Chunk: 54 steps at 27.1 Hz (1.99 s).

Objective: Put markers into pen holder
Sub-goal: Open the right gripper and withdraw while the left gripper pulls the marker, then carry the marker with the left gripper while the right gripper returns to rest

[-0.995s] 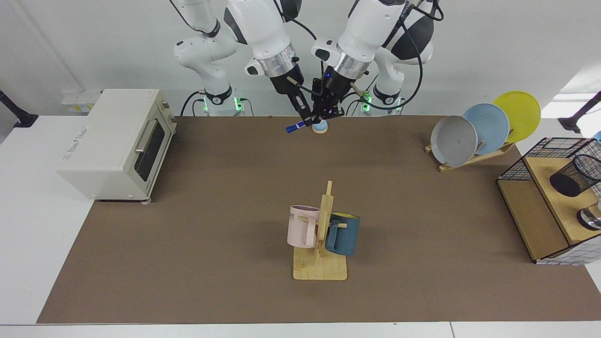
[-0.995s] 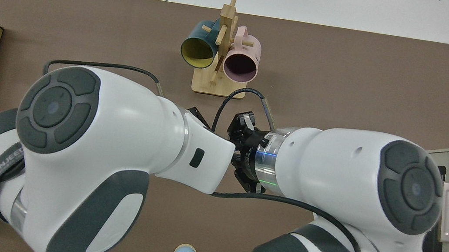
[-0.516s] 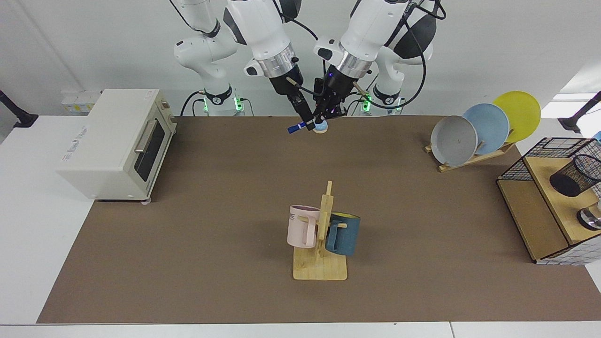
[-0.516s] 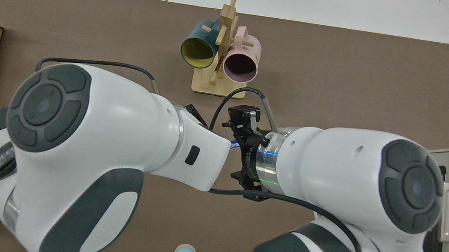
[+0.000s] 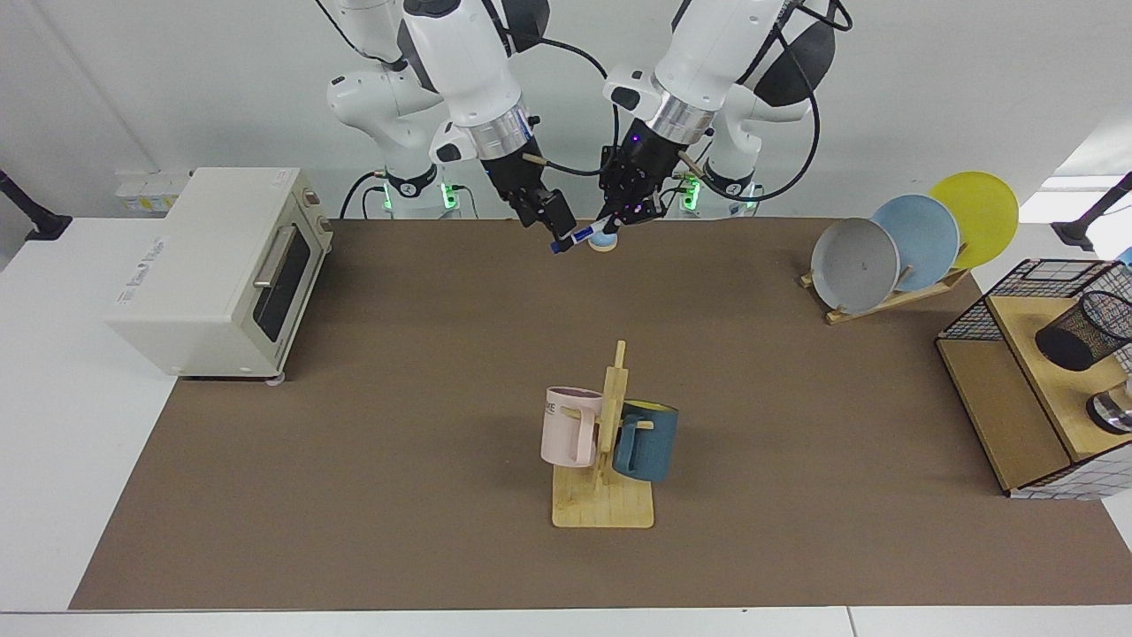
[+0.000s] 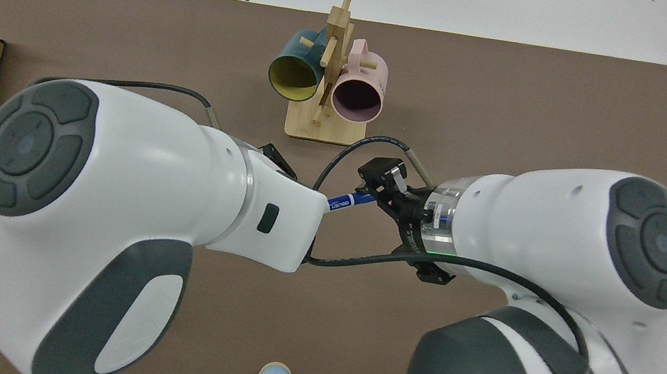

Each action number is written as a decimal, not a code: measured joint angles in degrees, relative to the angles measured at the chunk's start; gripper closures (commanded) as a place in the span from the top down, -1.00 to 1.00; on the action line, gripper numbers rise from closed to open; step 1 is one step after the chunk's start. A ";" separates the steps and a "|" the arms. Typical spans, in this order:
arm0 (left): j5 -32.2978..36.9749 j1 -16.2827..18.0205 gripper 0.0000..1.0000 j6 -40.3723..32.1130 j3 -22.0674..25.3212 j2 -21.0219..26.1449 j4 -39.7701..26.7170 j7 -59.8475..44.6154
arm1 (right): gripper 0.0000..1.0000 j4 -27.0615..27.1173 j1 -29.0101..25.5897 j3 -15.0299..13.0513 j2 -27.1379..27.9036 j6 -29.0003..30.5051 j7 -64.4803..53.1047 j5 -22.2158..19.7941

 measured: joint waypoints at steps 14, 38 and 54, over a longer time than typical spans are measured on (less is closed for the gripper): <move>3.15 2.35 -1.00 -0.07 1.14 -0.25 1.40 -0.12 | 1.00 -0.01 -8.30 -0.21 -0.70 -8.44 -27.82 -5.82; 12.28 8.61 -1.00 -11.94 1.34 -0.43 5.51 -3.00 | 1.00 0.04 -17.12 -0.72 -3.80 -14.56 -63.86 -15.14; 12.64 10.54 -1.00 -15.39 1.35 -0.47 6.77 -4.40 | 1.00 0.42 -21.37 -0.80 -4.19 -17.77 -68.16 -17.65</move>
